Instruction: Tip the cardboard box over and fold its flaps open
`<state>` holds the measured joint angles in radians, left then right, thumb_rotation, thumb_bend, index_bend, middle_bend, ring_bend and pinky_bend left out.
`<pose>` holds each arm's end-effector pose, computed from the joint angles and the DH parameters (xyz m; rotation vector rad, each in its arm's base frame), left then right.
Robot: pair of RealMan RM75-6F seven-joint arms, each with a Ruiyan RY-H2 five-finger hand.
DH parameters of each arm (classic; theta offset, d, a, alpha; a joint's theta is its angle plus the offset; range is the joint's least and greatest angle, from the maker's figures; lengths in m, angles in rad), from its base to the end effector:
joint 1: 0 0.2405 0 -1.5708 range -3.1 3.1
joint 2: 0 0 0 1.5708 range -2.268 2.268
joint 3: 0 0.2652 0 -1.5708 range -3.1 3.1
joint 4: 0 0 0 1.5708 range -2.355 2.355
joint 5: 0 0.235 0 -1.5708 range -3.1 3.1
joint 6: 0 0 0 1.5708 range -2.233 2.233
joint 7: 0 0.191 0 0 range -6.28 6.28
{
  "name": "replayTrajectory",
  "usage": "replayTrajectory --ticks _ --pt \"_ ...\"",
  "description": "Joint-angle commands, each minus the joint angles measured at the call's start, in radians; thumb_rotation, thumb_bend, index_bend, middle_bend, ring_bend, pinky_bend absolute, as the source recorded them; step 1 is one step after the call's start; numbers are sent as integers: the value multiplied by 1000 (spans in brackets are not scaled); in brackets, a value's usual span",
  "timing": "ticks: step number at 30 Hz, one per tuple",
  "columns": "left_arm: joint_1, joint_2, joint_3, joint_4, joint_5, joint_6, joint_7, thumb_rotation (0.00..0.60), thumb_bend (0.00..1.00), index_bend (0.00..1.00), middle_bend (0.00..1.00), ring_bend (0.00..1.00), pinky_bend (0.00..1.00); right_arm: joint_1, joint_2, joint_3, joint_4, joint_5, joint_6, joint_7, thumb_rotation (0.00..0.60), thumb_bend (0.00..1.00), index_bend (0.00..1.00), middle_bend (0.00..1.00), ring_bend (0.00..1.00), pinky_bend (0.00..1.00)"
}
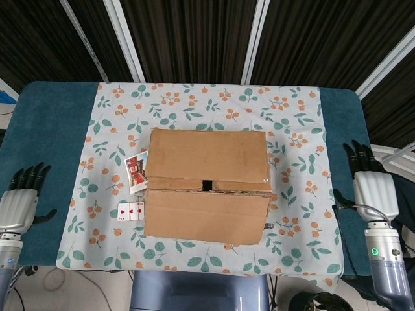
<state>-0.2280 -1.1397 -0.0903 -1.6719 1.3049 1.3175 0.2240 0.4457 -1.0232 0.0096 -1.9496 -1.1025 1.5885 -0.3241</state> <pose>-0.3157 0.2822 0.1151 -1.4455 -0.8995 -0.7465 -0.2408 -0.3065 0.1661 1.3034 -0.8070 0.8789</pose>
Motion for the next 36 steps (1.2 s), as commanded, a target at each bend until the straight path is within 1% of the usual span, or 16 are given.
replayTrajectory --ticks 1,4,7,12,17,22,26,29,36 --pt "-34 13 -29 -49 -9 -18 33 600 151 0 0 0 0 -81 -86 -24 123 -47 47 83 600 286 14 10 33 245" --pt "-69 19 -57 -89 -19 -36 75 600 151 0 0 0 0 -103 -118 -22 177 -63 48 116 600 295 15 10 34 245" --pt "-114 20 -92 -139 -51 -70 126 600 151 0 0 0 0 -119 -146 -20 219 -77 47 144 600 306 15 10 33 245" --pt "-230 7 -173 -239 -185 -147 275 600 151 0 0 0 0 -151 -207 -18 303 -102 31 204 600 310 14 10 33 245" --pt "-343 -34 -243 -289 -300 -184 376 600 151 0 0 0 0 -167 -225 6 333 -95 0 249 600 317 14 10 34 245" --pt "-437 -82 -283 -316 -391 -199 446 600 151 0 0 0 0 -175 -232 29 347 -87 -30 276 600 324 14 10 33 245" --pt "-494 -119 -291 -327 -439 -200 493 600 151 0 0 0 0 -182 -232 41 352 -81 -51 290 600 324 14 10 33 245" --pt "-535 -150 -282 -331 -468 -199 531 600 152 0 0 0 0 -188 -229 52 351 -76 -66 297 600 324 14 10 33 245" --pt "-593 -206 -254 -320 -509 -186 576 600 154 0 0 0 0 -199 -226 72 344 -79 -82 304 600 324 14 4 33 245"
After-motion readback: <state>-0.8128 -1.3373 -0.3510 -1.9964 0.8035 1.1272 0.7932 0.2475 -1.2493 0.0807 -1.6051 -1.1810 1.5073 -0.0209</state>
